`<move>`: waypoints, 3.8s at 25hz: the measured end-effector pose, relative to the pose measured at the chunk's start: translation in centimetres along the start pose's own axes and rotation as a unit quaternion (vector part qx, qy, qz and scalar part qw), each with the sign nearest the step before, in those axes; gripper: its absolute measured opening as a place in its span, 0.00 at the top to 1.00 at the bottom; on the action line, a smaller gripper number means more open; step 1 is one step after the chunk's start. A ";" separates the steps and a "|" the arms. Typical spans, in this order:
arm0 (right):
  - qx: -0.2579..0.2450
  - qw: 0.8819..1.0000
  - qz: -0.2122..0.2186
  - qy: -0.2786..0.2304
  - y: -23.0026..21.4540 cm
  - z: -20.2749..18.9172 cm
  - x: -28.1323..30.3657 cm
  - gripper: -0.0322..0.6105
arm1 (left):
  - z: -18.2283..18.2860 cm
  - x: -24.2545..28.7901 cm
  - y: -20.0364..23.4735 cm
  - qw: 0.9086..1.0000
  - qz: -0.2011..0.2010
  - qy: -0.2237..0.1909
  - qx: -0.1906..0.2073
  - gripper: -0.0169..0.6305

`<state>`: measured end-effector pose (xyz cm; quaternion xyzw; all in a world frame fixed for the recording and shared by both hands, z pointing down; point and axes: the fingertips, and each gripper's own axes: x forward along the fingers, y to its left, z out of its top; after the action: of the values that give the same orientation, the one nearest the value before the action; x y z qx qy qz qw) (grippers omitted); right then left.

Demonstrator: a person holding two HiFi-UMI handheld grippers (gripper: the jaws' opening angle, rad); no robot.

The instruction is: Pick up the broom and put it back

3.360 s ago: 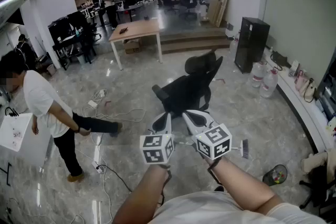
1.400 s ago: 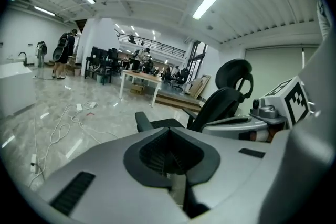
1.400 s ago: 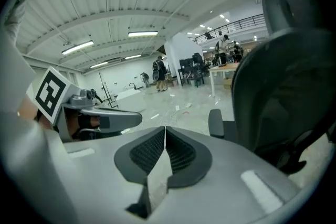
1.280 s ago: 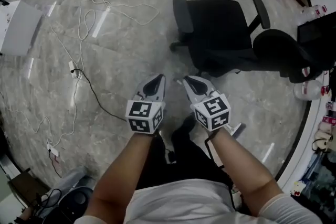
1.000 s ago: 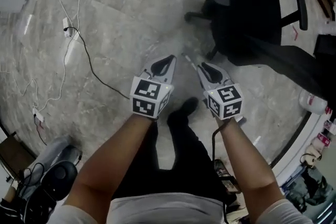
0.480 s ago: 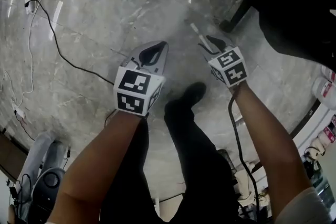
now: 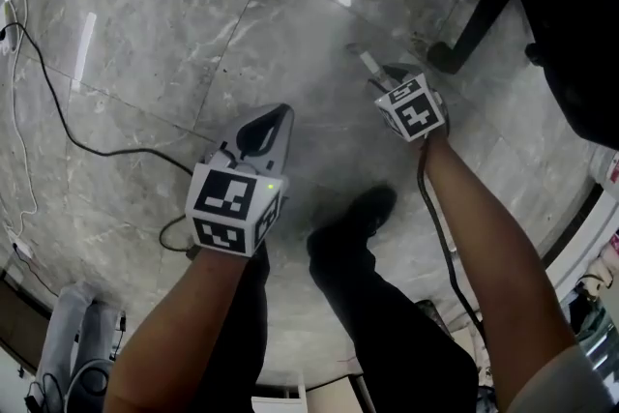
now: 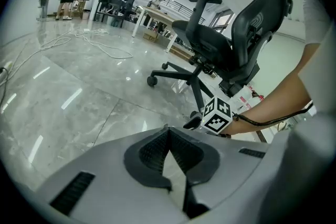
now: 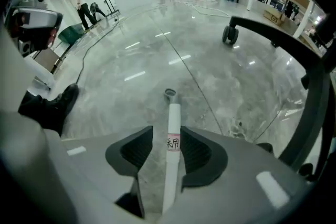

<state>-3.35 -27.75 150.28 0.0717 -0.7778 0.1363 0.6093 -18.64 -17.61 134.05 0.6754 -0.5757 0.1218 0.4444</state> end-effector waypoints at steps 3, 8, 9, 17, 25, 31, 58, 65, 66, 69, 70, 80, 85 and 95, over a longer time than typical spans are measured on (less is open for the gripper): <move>0.003 0.999 -0.004 0.035 0.2 -2.0 2.3 0.74 | -1.9 0.3 1.0 1.000 0.005 0.014 -0.016 0.97; -0.003 0.999 -0.036 0.030 -1.8 -2.0 3.7 0.80 | -2.1 1.5 1.6 1.000 0.004 0.013 -0.008 0.97; -0.005 0.999 -0.038 0.030 -1.5 -2.1 3.6 0.81 | -2.4 1.3 1.5 1.000 0.006 0.016 -0.011 0.97; -0.004 0.999 -0.030 -0.024 1.1 1.1 -5.2 0.81 | 2.2 -2.4 -0.8 1.000 0.018 0.002 -0.005 0.97; -0.019 0.988 -0.035 -0.147 5.8 9.5 -28.9 0.81 | 17.4 -13.7 -7.4 0.998 0.022 -0.051 0.028 0.97; -0.018 0.966 -0.061 -0.251 8.0 11.9 -50.3 0.81 | 26.5 -23.7 -17.0 0.996 0.013 -0.075 0.040 0.97; 0.329 0.880 -0.178 -0.292 -8.2 -8.9 -92.1 0.80 | 51.0 -50.5 -62.0 0.974 -0.039 -0.112 0.193 0.97; 0.317 0.872 -0.179 -0.326 -7.6 -7.7 -95.3 0.80 | 51.7 -52.1 -62.0 0.970 -0.037 -0.129 0.203 0.97; 0.312 0.872 -0.180 -0.331 -7.0 -7.5 -96.0 0.80 | 51.6 -52.2 -62.2 0.969 -0.041 -0.132 0.206 0.97; 0.281 0.871 -0.185 -0.357 -4.2 -5.9 -98.8 0.80 | 52.2 -53.1 -62.7 0.964 -0.057 -0.143 0.219 0.97; 0.269 0.869 -0.190 -0.368 -3.2 -5.0 -100.1 0.80 | 52.6 -53.6 -62.7 0.962 -0.064 -0.148 0.222 0.97; 0.203 0.818 -0.227 -0.488 10.7 5.1 -115.0 0.86 | 55.7 -63.2 -63.0 0.929 -0.137 -0.208 0.273 0.97; 0.175 0.792 -0.237 -0.534 20.9 15.7 -121.1 0.91 | 58.1 -72.0 -59.3 0.919 -0.157 -0.239 0.270 0.97; 0.143 0.786 -0.203 -0.565 32.9 30.3 -122.9 0.95 | 59.8 -80.3 -53.4 0.921 -0.102 -0.267 0.265 0.97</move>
<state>-10.26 -12.15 20.61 0.3788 -0.9221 0.0539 0.0570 -16.81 -11.20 20.77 0.8310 -0.5477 0.0391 0.0887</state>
